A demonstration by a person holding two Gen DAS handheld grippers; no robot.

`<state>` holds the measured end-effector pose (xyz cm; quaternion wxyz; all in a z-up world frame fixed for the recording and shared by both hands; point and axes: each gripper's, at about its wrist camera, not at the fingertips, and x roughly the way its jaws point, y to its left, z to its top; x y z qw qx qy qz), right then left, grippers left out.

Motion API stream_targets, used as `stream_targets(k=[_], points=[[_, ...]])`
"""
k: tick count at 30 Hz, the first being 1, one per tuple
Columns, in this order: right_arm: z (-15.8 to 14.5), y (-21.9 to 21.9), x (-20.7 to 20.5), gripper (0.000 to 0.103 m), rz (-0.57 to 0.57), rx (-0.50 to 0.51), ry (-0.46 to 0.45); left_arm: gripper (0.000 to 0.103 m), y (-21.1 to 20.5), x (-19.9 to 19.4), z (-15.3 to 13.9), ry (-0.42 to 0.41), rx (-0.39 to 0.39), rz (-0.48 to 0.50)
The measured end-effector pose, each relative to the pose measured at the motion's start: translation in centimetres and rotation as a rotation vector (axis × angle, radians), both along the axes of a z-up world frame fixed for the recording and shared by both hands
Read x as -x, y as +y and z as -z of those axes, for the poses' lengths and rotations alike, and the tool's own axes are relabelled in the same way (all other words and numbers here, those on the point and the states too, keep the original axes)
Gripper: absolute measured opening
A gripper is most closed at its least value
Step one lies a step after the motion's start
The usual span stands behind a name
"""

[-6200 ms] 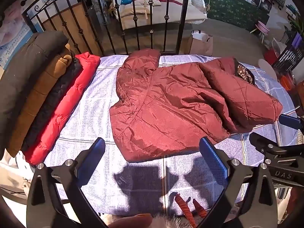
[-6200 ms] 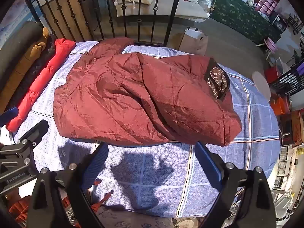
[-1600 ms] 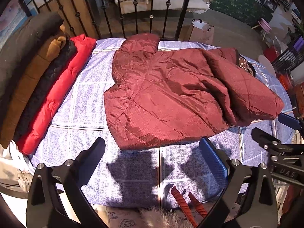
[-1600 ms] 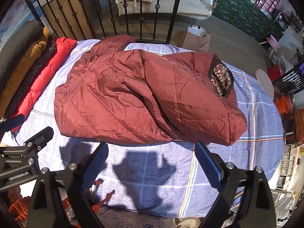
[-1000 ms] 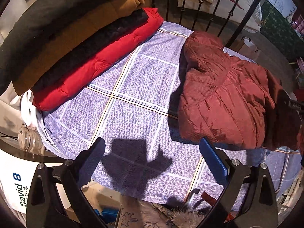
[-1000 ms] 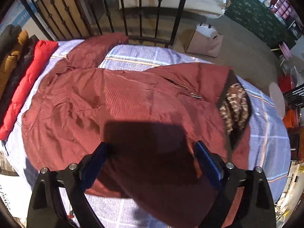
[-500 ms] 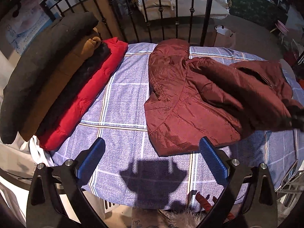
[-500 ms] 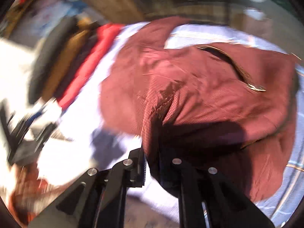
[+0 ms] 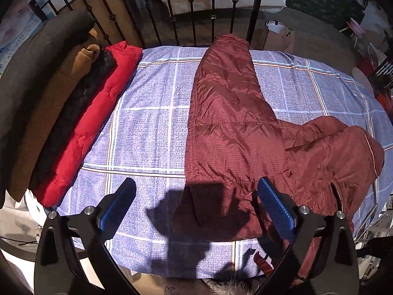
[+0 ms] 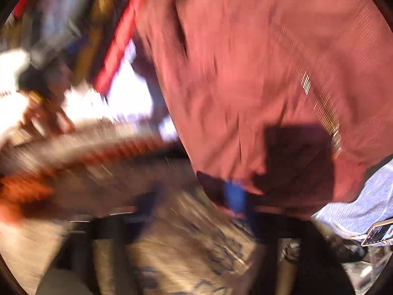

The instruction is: Fold large clothes

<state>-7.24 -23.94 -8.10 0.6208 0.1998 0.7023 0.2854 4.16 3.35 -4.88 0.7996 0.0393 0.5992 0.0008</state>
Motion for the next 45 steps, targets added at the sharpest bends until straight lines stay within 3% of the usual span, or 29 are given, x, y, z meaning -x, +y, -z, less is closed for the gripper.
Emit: stream_targets(k=[3, 5, 8, 10, 13, 17, 20, 22, 25, 27, 31, 32, 35, 37, 39, 41, 42, 43, 44, 45], points=[[-4.6, -0.5, -3.4, 0.090, 0.032, 0.039, -0.172, 0.098, -2.6, -2.3, 0.6, 0.013, -0.012, 0.035], [-5.4, -0.3, -6.3, 0.091, 0.040, 0.141, -0.290, 0.098, -4.9, -3.7, 2.0, 0.047, -0.094, 0.048], [-5.1, 0.5, -11.4, 0.091, 0.022, 0.240, -0.388, 0.098, -7.6, -4.6, 5.4, 0.106, -0.259, 0.053], [-2.6, 1.4, -15.8, 0.091, -0.022, 0.253, -0.384, 0.098, -8.0, -4.4, 7.6, 0.132, -0.297, 0.027], [3.2, 4.1, -21.9, 0.091, -0.157, 0.352, -0.306, 0.098, -7.2, -3.8, 8.8, 0.128, -0.280, 0.008], [10.3, 8.6, -22.9, 0.085, -0.390, 0.444, -0.184, 0.095, -6.2, -3.7, 8.3, 0.128, -0.246, -0.008], [12.8, 10.3, -22.4, 0.052, -0.417, 0.477, -0.166, 0.074, -6.3, -3.4, 7.7, 0.127, -0.234, -0.008], [12.3, 9.9, -22.2, 0.030, -0.379, 0.474, -0.175, 0.047, -6.8, -3.1, 7.8, 0.127, -0.220, 0.006], [9.1, 6.2, -21.6, 0.010, -0.217, 0.369, -0.214, 0.017, -7.5, -2.8, 7.9, 0.139, -0.172, 0.022], [6.3, 2.9, -21.0, 0.007, -0.067, 0.310, -0.260, 0.006, -7.6, -2.8, 6.8, 0.108, -0.158, 0.022], [-4.3, -5.1, -18.5, 0.006, 0.254, 0.266, -0.465, 0.000, -6.8, -3.6, 2.2, 0.045, -0.035, 0.013], [-7.9, -8.4, -17.6, 0.006, 0.363, 0.249, -0.519, 0.000, -6.3, -3.7, -0.3, -0.016, -0.019, 0.007], [-16.7, -16.1, -13.9, 0.006, 0.596, 0.168, -0.634, 0.000, -5.0, -3.2, -9.6, -0.351, -0.119, 0.021], [-21.8, -19.8, -10.5, 0.006, 0.671, 0.176, -0.745, 0.000, -3.1, -3.4, -14.1, -0.457, -0.098, 0.016], [-23.4, -22.4, -8.3, 0.006, 0.749, 0.237, -0.777, 0.000, -1.5, -4.6, -15.4, -0.410, -0.052, 0.031], [-23.8, -26.0, -6.7, 0.005, 0.888, 0.261, -0.780, 0.000, -0.3, -5.3, -14.6, -0.382, -0.028, -0.017], [-23.5, -27.4, -6.3, 0.005, 0.931, 0.283, -0.777, 0.000, -0.3, -5.5, -13.4, -0.349, -0.017, -0.016], [-22.7, -29.1, -6.0, 0.005, 0.992, 0.383, -0.775, 0.001, -0.6, -5.7, -11.7, -0.293, -0.002, 0.000], [-21.1, -30.4, -6.4, 0.005, 1.040, 0.454, -0.733, 0.003, -1.0, -5.7, -9.8, -0.238, 0.020, 0.006], [-19.3, -31.4, -6.8, 0.012, 1.079, 0.481, -0.656, 0.012, -1.4, -5.7, -7.9, -0.183, 0.044, -0.001]])
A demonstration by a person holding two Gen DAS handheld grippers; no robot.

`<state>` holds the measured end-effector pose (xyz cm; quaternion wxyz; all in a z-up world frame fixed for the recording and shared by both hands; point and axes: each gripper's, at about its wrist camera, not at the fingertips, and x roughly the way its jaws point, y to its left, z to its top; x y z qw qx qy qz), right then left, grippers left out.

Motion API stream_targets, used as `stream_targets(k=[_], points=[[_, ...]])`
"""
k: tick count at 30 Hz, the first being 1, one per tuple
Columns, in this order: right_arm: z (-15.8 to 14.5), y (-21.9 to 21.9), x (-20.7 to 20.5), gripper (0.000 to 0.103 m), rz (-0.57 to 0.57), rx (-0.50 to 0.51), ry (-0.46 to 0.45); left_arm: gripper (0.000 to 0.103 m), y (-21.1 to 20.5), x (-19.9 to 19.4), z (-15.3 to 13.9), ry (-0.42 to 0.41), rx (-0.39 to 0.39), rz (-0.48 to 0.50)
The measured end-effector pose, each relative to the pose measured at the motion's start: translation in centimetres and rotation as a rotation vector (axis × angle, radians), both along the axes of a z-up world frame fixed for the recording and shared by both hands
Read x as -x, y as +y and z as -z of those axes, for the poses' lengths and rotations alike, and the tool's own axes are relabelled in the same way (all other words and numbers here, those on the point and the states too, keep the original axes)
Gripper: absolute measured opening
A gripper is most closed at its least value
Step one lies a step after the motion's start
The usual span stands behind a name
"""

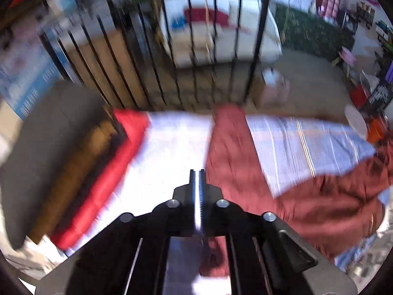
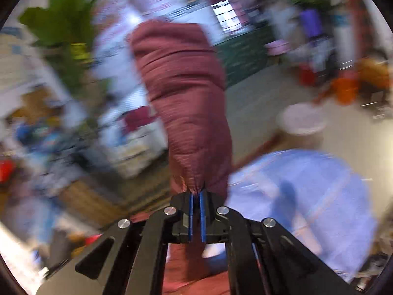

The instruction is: Fold large clothes

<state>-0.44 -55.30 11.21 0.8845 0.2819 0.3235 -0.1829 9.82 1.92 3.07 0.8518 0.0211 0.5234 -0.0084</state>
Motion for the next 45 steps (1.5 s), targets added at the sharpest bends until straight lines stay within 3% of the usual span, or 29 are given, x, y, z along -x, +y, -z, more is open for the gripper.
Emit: stream_targets(k=[1, 2, 3, 8, 11, 12, 13, 15, 17, 20, 22, 23, 25, 27, 28, 29, 30, 31, 32, 36, 38, 41, 45], points=[[2.5, -1.0, -0.7, 0.031, 0.038, -0.066, 0.097, 0.033, -0.4, 0.1, 1.9, 0.056, 0.027, -0.001], [4.5, -1.3, -1.1, 0.043, 0.051, -0.115, 0.171, 0.053, -1.1, 0.5, 4.0, 0.120, 0.056, -0.002], [5.8, -1.2, -1.4, 0.061, 0.038, -0.138, 0.200, 0.074, -1.9, 0.9, 5.7, 0.163, 0.072, -0.004], [12.5, 4.0, -2.9, 0.072, -0.042, -0.182, 0.374, 0.084, -5.7, 3.0, 9.9, 0.274, 0.079, 0.036], [15.1, 9.4, -6.0, 0.072, -0.251, -0.166, 0.455, 0.088, -8.7, 2.6, 10.8, 0.318, 0.101, 0.094], [15.6, 10.7, -7.1, 0.072, -0.291, -0.146, 0.473, 0.095, -9.8, 2.3, 11.4, 0.334, 0.088, 0.112], [15.9, 12.1, -8.1, 0.073, -0.333, -0.126, 0.478, 0.096, -11.3, 1.9, 12.3, 0.350, 0.037, 0.135], [17.5, 14.5, -10.1, 0.074, -0.420, -0.079, 0.465, 0.096, -13.6, 1.2, 14.7, 0.370, -0.081, 0.163], [18.8, 16.8, -12.4, 0.086, -0.510, -0.025, 0.483, 0.096, -14.6, 0.8, 17.2, 0.416, -0.143, 0.169], [23.0, 20.8, -17.0, 0.087, -0.711, 0.212, 0.548, 0.094, -14.7, 0.7, 19.6, 0.449, -0.173, 0.161], [26.9, 22.4, -19.5, 0.087, -0.804, 0.342, 0.643, 0.070, -14.8, 0.7, 20.6, 0.445, -0.203, 0.185], [29.1, 22.8, -20.6, 0.087, -0.817, 0.378, 0.699, 0.064, -14.9, 0.8, 20.9, 0.450, -0.218, 0.200], [32.7, 23.1, -22.0, 0.087, -0.856, 0.361, 0.798, 0.046, -15.1, 1.2, 20.6, 0.448, -0.218, 0.223], [36.1, 22.9, -22.2, 0.086, -0.868, 0.308, 0.888, 0.036, -15.6, 1.7, 19.9, 0.419, -0.229, 0.248], [37.0, 23.3, -21.7, 0.078, -0.869, 0.298, 0.925, 0.029, -15.8, 2.1, 19.5, 0.406, -0.236, 0.264], [36.8, 24.0, -21.1, 0.068, -0.901, 0.310, 0.904, 0.026, -15.9, 2.5, 19.1, 0.394, -0.238, 0.275], [36.4, 24.8, -20.6, 0.041, -0.932, 0.334, 0.885, 0.009, -15.9, 2.9, 18.5, 0.387, -0.208, 0.286], [35.7, 25.4, -19.9, 0.016, -0.954, 0.351, 0.875, 0.009, -15.7, 3.2, 17.9, 0.376, -0.173, 0.284], [34.3, 25.3, -19.1, 0.010, -0.954, 0.320, 0.836, 0.008, -15.8, 3.3, 17.7, 0.359, -0.162, 0.278], [27.0, 20.4, -17.4, 0.005, -0.793, 0.050, 0.609, 0.008, -14.5, 3.4, 16.6, 0.346, -0.100, 0.265], [22.2, 17.5, -15.8, 0.004, -0.708, -0.034, 0.482, 0.008, -14.0, 3.2, 15.2, 0.334, -0.049, 0.254], [14.1, 14.5, -11.9, 0.004, -0.591, 0.008, 0.285, 0.007, -12.8, 3.4, 9.4, 0.215, 0.065, 0.262], [3.8, 10.2, -6.9, 0.004, -0.451, 0.036, 0.060, 0.007, -11.5, 4.3, 1.1, 0.036, 0.108, 0.301]])
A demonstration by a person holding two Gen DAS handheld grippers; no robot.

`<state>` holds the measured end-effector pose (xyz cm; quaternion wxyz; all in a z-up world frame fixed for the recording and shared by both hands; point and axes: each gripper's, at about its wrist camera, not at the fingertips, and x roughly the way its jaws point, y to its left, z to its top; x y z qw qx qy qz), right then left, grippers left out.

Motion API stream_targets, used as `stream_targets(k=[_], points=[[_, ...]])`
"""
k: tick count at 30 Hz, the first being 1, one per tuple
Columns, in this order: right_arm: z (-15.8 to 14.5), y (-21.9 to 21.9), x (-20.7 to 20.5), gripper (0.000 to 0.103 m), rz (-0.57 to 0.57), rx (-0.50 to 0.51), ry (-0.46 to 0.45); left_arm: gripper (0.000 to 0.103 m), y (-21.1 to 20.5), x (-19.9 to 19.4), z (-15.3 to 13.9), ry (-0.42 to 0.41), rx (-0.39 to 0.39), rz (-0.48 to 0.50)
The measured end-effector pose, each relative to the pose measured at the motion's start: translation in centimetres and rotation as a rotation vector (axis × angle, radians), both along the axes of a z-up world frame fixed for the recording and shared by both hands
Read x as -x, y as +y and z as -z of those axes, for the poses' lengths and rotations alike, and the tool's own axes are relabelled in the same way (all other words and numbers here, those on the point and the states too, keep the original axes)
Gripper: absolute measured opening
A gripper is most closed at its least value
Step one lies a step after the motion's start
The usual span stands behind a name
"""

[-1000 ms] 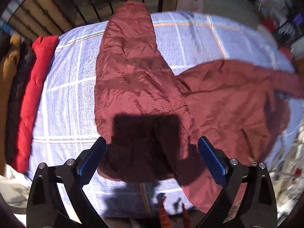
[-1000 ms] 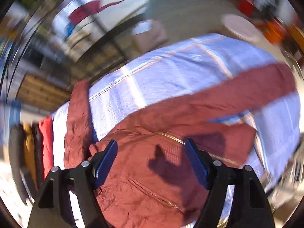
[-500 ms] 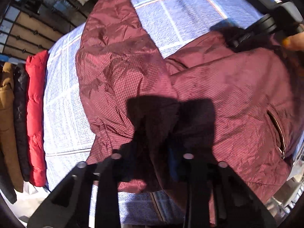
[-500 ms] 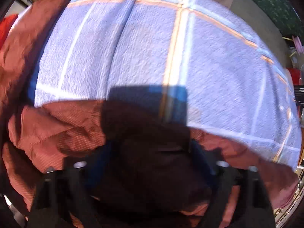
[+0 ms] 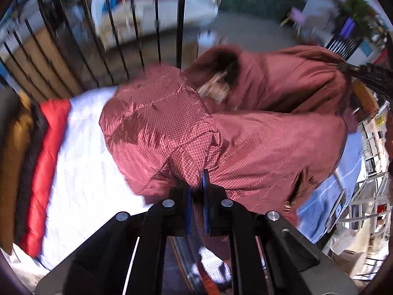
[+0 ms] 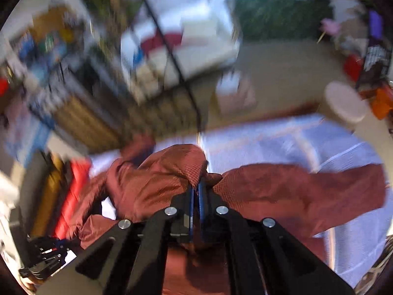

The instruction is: Fold large clothes

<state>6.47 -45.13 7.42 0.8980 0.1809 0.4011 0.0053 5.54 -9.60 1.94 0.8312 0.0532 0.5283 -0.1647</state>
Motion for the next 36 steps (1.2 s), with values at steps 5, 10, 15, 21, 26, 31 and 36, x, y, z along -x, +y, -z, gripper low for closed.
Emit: stream_targets(k=[5, 10, 15, 21, 26, 31, 36], points=[[-2.7, -6.8, 2.3, 0.006, 0.167, -0.114, -0.079, 0.008, 4.3, 0.3, -3.2, -0.061, 0.065, -0.059], [5.6, -9.5, -2.3, 0.059, 0.364, 0.019, 0.151, 0.018, 8.6, -5.2, 5.1, 0.102, 0.012, -0.188], [12.6, -6.7, -0.5, 0.068, 0.268, -0.119, 0.281, 0.034, 10.0, -5.6, 8.3, 0.109, -0.066, -0.227], [20.5, -1.7, 5.6, 0.077, 0.052, -0.135, 0.461, 0.081, 12.9, -0.1, 9.1, 0.139, -0.018, -0.250], [24.3, 2.3, 10.5, 0.080, -0.164, 0.154, 0.574, 0.081, 15.4, 3.2, 11.0, 0.193, -0.092, -0.301], [28.1, 4.8, 8.9, 0.087, -0.310, 0.251, 0.569, 0.081, 15.3, 4.4, 12.0, 0.182, -0.162, -0.256], [30.3, 6.9, 6.5, 0.044, -0.278, 0.188, 0.640, 0.081, 14.0, 5.0, 11.2, 0.126, -0.174, -0.226]])
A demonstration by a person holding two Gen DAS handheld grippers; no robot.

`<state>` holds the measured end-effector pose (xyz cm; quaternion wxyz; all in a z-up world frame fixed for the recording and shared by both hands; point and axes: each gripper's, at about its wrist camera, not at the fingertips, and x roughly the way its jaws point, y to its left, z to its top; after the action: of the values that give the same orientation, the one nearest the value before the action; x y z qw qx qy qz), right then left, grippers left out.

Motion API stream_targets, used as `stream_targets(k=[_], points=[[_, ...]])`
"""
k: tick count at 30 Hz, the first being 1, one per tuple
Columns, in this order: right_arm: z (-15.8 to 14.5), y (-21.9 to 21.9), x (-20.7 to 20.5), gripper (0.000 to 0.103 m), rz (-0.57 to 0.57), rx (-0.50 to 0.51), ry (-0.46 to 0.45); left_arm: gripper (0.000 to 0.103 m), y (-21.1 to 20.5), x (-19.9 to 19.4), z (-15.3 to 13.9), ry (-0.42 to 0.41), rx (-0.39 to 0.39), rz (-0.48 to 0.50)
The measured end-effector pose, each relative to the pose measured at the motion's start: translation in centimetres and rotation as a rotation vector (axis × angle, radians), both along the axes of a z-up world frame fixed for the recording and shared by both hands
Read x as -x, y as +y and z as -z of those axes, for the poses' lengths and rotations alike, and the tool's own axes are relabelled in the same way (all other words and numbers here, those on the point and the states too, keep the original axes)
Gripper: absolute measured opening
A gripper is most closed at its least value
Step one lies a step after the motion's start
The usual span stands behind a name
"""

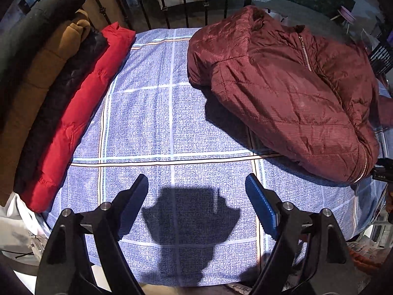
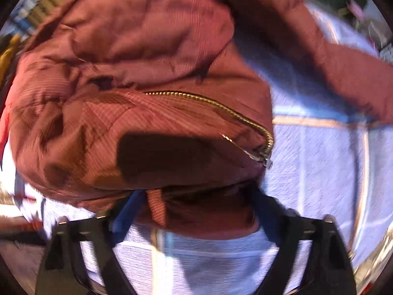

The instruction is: Fold large clothes

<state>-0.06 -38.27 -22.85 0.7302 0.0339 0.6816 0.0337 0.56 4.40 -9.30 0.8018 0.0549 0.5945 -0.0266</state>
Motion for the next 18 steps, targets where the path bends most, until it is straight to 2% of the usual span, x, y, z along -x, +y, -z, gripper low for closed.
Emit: stream_targets(k=[1, 2, 3, 4, 6, 8, 9, 10, 11, 12, 13, 14, 15, 16, 17, 18], points=[[-1.1, 1.6, -0.3, 0.026, -0.034, -0.003, 0.013, 0.081, -0.1, 0.2, -0.5, -0.019, 0.007, -0.003], [-2.3, 2.3, -0.5, 0.019, -0.042, -0.078, 0.014, 0.081, -0.1, 0.4, -0.7, -0.034, 0.011, -0.009], [-4.3, 2.9, -0.7, 0.012, -0.018, -0.225, 0.002, 0.081, 0.0, 0.6, -0.9, -0.044, 0.013, -0.017], [-6.7, 3.0, -0.9, 0.010, 0.045, -0.396, -0.016, 0.081, 0.2, 0.7, -1.0, -0.048, 0.013, -0.026], [-11.0, 2.8, -1.3, 0.009, 0.147, -0.677, -0.055, 0.081, 0.5, 0.9, -1.2, -0.054, 0.011, -0.044], [-17.1, 2.3, -1.6, 0.009, 0.238, -1.094, -0.162, 0.081, 1.3, 1.0, -1.8, -0.073, 0.003, -0.068], [-19.1, 1.9, -1.6, 0.008, 0.264, -1.237, -0.201, 0.081, 1.8, 0.9, -2.2, -0.085, 0.011, -0.083], [-21.8, 0.9, -1.7, 0.003, 0.317, -1.486, -0.276, 0.081, 2.3, 0.8, -2.6, -0.095, 0.020, -0.099], [-23.8, -0.2, -1.6, 0.002, 0.324, -1.720, -0.369, 0.081, 2.9, 0.5, -3.2, -0.106, 0.033, -0.120], [-25.9, -2.0, -1.7, 0.002, 0.323, -1.775, -0.477, 0.081, 3.3, 0.3, -3.6, -0.116, 0.042, -0.132], [-27.7, -3.9, -1.6, 0.002, 0.331, -1.674, -0.557, 0.081, 3.7, -0.1, -4.2, -0.132, 0.047, -0.140], [-30.0, -5.4, -1.5, 0.002, 0.304, -1.412, -0.620, 0.081, 3.8, -0.4, -4.6, -0.147, 0.048, -0.145], [-31.0, -5.9, -1.4, 0.002, 0.271, -1.175, -0.632, 0.081, 3.9, -0.7, -4.9, -0.160, 0.055, -0.145], [-30.9, -6.0, -1.5, 0.003, 0.264, -0.986, -0.602, 0.081, 3.9, -1.0, -5.0, -0.165, 0.064, -0.140], [-29.9, -5.4, -1.8, 0.006, 0.255, -0.761, -0.523, 0.081, 3.7, -1.3, -4.9, -0.167, 0.070, -0.132], [-28.3, -4.3, -1.9, 0.008, 0.214, -0.631, -0.456, 0.081, 3.5, -1.5, -4.6, -0.160, 0.068, -0.125]])
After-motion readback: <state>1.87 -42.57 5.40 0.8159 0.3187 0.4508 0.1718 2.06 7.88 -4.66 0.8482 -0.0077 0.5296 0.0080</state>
